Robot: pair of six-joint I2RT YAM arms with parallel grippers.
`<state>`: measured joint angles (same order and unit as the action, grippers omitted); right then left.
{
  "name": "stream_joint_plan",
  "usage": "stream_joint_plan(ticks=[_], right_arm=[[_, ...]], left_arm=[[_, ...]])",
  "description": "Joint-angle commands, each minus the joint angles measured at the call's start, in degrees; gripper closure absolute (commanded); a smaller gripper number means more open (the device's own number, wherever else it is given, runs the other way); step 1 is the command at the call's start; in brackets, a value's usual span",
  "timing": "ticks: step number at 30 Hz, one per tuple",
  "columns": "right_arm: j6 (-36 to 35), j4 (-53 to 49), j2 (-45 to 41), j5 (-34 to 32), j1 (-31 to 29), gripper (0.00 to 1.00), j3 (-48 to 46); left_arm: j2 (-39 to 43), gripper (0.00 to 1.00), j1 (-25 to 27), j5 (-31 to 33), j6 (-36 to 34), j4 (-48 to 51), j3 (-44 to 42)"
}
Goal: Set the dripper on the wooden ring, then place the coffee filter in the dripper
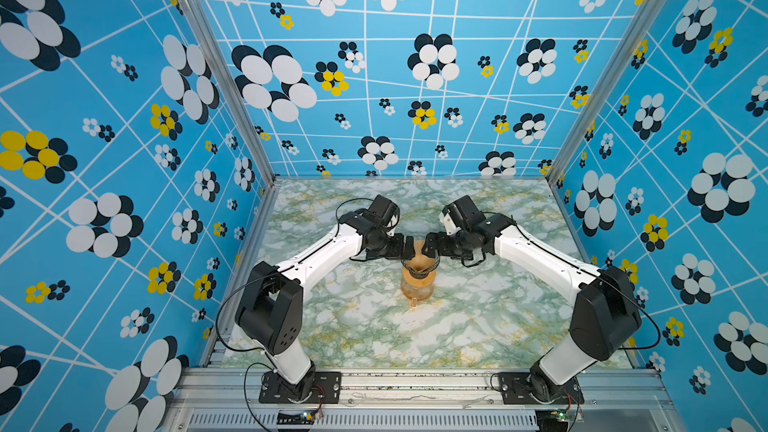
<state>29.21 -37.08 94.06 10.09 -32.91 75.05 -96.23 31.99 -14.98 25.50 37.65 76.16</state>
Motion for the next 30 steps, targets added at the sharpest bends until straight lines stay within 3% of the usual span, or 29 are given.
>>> stream_joint_plan(ticks=[1,11,22,30], right_arm=[[0.4,-1.1,0.9,-1.3,0.2,0.05,1.0],[0.1,-0.9,0.2,-0.8,0.2,0.05,0.2],[-1.3,0.2,-4.3,4.7,-0.1,0.05,-2.4],[-1.0,-1.0,-4.1,2.3,-1.1,0.05,-4.4]], left_arm=[[-1.2,0.01,0.2,1.7,0.2,-0.3,0.9],[-1.1,0.01,0.7,3.9,0.0,1.1,0.8],[3.7,0.01,1.3,-0.7,-1.9,-1.1,-0.3],[4.8,0.01,1.5,1.0,-3.6,2.8,-0.6]])
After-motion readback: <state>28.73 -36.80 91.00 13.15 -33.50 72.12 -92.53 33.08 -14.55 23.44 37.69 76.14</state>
